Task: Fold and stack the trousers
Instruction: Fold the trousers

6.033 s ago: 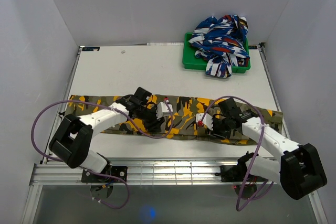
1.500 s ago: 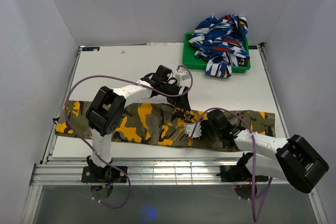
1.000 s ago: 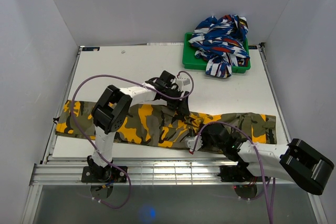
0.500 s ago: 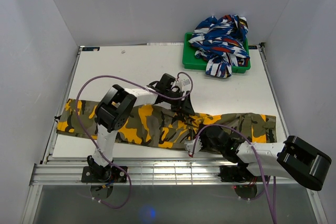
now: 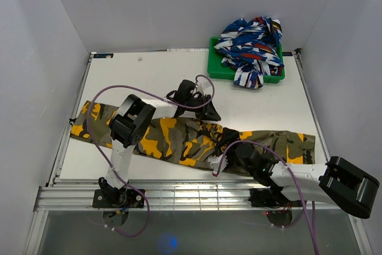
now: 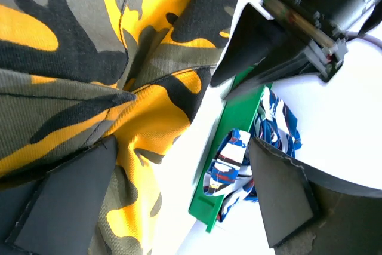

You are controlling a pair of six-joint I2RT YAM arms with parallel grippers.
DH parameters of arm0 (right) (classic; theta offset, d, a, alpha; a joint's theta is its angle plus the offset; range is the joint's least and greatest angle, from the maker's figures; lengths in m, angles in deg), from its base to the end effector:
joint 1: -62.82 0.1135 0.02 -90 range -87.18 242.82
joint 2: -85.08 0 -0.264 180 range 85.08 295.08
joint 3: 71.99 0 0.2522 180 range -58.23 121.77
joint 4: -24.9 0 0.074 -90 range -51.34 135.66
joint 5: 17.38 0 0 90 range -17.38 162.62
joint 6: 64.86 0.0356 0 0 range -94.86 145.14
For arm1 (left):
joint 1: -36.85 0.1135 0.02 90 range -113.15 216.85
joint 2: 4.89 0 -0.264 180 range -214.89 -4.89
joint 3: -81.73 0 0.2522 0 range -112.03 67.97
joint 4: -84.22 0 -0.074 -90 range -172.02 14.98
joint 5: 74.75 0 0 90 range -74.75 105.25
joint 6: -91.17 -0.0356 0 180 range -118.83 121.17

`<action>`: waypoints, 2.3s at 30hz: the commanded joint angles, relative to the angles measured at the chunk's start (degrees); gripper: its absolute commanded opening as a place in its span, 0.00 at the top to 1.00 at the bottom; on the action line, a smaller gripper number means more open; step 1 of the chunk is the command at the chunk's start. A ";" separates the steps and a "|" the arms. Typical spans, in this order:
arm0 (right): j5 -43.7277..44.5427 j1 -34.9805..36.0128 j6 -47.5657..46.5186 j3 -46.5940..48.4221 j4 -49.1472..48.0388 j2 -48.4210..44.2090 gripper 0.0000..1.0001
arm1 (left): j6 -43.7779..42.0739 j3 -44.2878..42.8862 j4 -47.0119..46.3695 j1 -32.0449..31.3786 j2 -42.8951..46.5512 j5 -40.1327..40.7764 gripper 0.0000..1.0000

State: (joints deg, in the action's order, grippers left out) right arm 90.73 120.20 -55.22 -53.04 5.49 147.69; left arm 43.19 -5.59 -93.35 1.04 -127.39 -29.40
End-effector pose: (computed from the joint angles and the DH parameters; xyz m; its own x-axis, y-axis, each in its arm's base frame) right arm 0.1060 0.1451 0.1295 0.6015 -0.7984 -0.0268 -0.3267 -0.2153 -0.9203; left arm 0.3476 -0.2816 0.1302 -0.9485 0.0971 -0.3014 0.3134 0.4256 -0.8489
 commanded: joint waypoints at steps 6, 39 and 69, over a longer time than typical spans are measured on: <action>-1.68 1.06 3.88 -9.41 13.73 -2.14 0.05 | -6.50 -3.17 5.78 6.10 4.10 11.14 0.98; -8.44 0.97 4.68 -2.91 26.31 -3.98 0.59 | -15.39 -4.39 19.76 -6.82 5.43 12.11 0.83; -11.70 -1.92 26.12 15.72 46.53 -13.85 0.82 | -16.97 -16.09 20.91 3.82 -0.55 13.97 1.00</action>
State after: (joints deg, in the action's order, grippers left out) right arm 79.41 119.79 -38.08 -43.01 49.62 132.45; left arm 28.00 -19.40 -70.82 4.19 -129.31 -16.92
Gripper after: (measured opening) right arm 0.180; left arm 0.014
